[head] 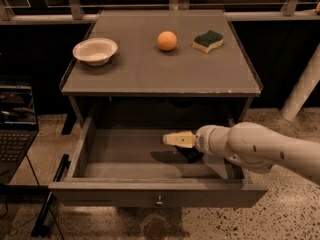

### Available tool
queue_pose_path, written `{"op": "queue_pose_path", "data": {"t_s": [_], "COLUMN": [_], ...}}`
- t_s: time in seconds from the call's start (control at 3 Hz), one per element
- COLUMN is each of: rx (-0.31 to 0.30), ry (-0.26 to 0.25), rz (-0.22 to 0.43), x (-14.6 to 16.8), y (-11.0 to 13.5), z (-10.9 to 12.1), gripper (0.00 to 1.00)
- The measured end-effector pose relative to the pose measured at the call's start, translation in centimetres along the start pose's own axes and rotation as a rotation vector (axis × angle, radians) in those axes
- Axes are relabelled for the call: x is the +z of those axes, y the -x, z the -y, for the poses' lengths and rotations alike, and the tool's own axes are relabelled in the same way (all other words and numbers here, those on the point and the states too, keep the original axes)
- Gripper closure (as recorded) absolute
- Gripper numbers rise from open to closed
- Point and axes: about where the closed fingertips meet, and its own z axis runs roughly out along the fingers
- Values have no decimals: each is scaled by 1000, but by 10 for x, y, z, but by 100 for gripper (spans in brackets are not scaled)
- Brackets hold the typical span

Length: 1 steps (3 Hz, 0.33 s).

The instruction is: Place rxbar chocolate into top drawer

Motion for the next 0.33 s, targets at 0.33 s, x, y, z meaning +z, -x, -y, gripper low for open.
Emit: {"op": "queue_pose_path", "data": {"t_s": [0.33], "rx": [0], "ry": [0], "rz": [0], "x": [0], "y": [0], "z": [0], "gripper": [0]}}
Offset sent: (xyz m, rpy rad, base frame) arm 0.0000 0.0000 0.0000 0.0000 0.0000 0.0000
